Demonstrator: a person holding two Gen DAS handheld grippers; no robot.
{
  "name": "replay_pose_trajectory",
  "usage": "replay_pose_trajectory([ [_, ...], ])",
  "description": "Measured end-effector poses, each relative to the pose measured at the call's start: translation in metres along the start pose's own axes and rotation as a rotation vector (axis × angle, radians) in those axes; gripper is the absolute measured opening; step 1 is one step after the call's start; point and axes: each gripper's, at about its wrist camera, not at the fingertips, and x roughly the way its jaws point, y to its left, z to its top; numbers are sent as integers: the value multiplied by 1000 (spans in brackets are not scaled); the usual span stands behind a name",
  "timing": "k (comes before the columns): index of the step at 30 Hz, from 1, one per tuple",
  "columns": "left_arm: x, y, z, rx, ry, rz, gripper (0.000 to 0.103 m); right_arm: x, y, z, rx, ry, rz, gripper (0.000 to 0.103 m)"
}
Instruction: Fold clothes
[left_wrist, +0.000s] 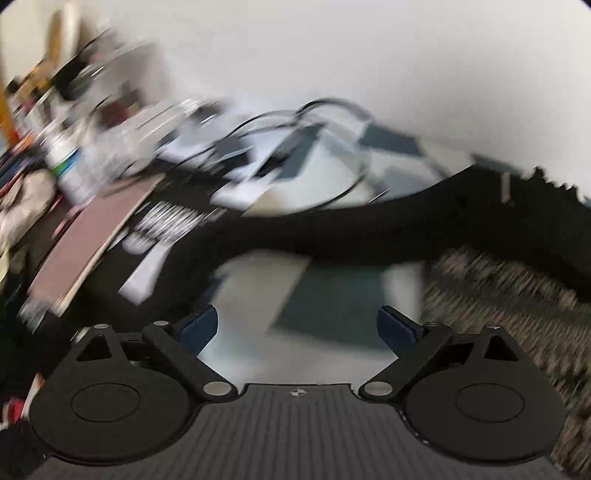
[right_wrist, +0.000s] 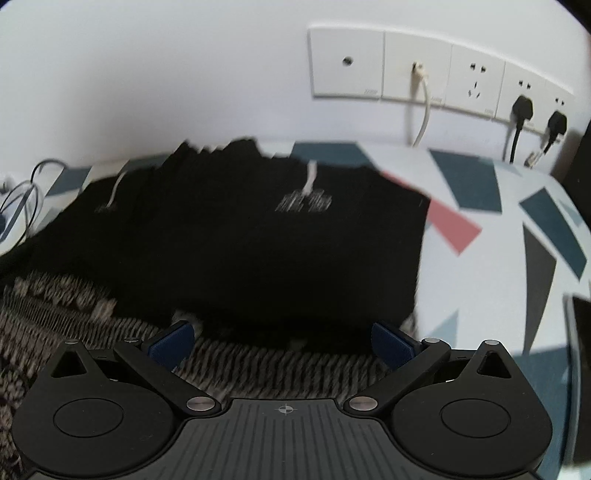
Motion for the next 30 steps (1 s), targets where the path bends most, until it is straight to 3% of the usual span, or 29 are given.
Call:
replay_pose_trajectory([
  [5, -4, 53, -36, -51, -9, 98, 97, -3, 14, -22, 5, 33, -35, 102],
  [10, 14, 68, -39, -13, -33, 94, 96, 3, 20, -35, 51, 45, -86, 102],
  [12, 20, 70, -38, 3, -46, 90, 85, 3, 24, -36, 50, 47, -105, 102],
  [15, 30, 83, -37, -43, -25, 23, 50, 4, 26, -35, 53, 54, -117, 102],
  [17, 31, 92, -35, -76, -18, -22, 16, 5, 26, -35, 53, 54, -121, 102],
  [21, 6, 94, -26, -78, -84, 7, 12, 4, 20, -32, 75, 53, -120, 102],
  [25, -40, 78, -2, -55, -168, -124, 11, -1, 6, -28, 137, 44, -108, 102],
  [30, -87, 8, 29, 78, -232, -392, 11, -5, -17, -25, 198, 26, -121, 102],
])
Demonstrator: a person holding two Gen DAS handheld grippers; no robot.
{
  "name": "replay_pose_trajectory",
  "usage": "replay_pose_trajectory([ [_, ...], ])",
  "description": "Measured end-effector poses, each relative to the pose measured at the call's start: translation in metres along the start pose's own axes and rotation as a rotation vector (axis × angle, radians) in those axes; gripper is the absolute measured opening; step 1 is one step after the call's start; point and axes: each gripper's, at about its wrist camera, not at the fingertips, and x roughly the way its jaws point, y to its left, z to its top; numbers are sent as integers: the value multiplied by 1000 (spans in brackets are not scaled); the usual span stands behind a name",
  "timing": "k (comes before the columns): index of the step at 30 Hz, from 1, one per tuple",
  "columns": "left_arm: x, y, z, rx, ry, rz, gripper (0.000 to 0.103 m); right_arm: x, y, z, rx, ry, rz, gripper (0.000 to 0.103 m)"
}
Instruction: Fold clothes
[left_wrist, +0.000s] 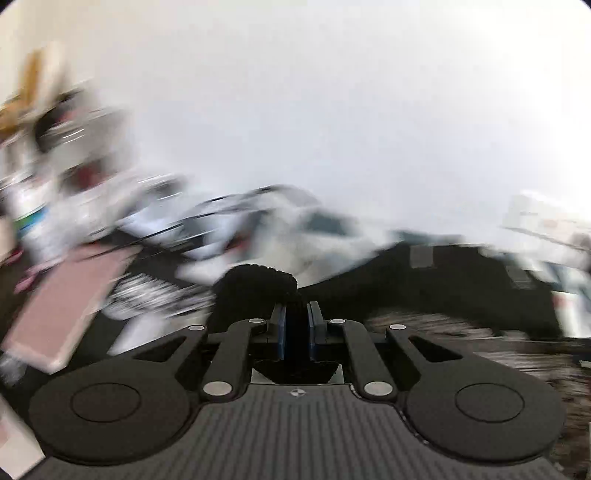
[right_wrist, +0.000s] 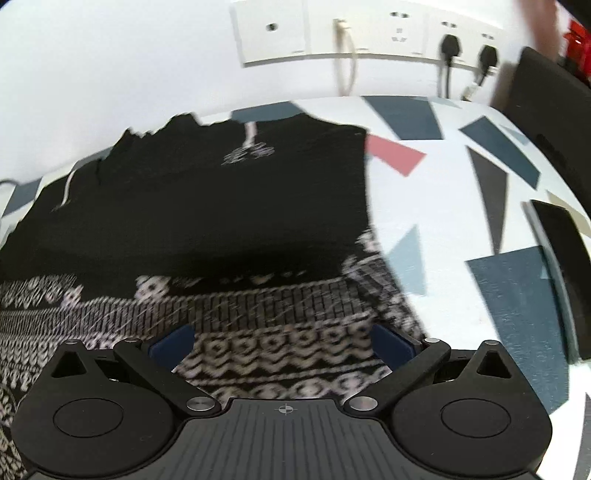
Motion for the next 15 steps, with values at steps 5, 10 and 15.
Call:
replay_pose_trajectory([
  [5, 37, -94, 8, 94, 65, -269, 11, -4, -21, 11, 49, -9, 34, 102],
  [10, 91, -183, -22, 249, 142, -432, 12, -7, -36, 19, 80, 2, 97, 102],
  [15, 156, -227, -64, 287, 311, -478, 12, -6, -39, 22, 92, 18, 119, 102],
])
